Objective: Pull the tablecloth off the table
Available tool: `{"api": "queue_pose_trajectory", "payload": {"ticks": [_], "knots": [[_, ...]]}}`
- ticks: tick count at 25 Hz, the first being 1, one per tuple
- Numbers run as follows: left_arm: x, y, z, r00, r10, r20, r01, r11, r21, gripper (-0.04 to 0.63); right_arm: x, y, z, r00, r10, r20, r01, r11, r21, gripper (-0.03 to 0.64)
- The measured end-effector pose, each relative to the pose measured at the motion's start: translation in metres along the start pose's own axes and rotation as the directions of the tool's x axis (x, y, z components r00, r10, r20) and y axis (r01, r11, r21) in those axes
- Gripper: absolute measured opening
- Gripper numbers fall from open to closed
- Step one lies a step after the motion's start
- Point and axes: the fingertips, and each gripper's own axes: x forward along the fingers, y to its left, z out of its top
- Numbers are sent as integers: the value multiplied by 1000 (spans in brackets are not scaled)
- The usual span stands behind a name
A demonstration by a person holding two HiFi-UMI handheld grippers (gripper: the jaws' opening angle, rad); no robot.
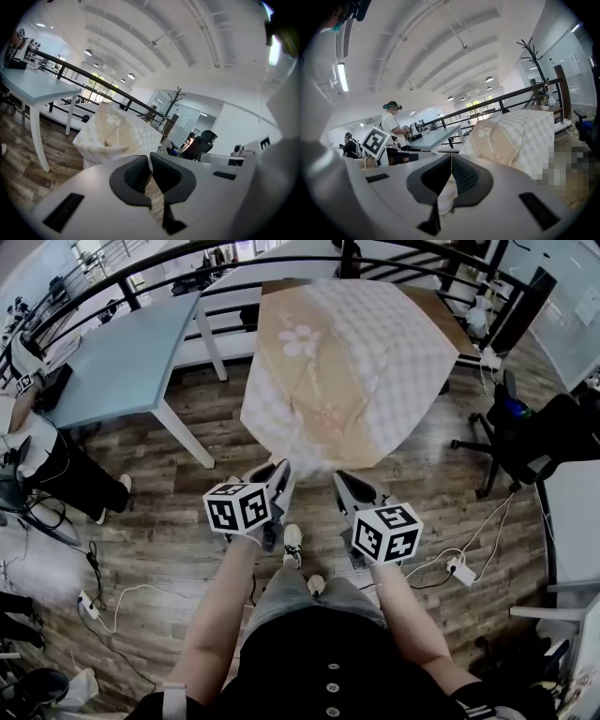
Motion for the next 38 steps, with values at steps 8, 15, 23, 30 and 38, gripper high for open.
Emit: {"api": "queue_pose_trajectory", "payload": {"ticks": [8,15,23,30,38], "knots": [[-6,-7,0,1000,-3,5,3,1000,3,15,-7,0,3,1000,7,13,-7,1000,-7,28],[-10,-12,3,1000,0,14,0,1000,7,16,-9,3,0,1000,11,3,-11,1000,-4,28],[-21,-15,0,1000,-7,10,6,1000,12,15,-14,3,-1,1000,-10,12,10,1000,1,28],[-40,-14,3,998,-53,-17,54,998,26,16,-8,21,-6,999,-37,13,37,999,23,28],[-59,-9,-8,994,-75,-78,79,996,45,15,-4,45,-12,998,-59,23,59,998,25,28]]}}
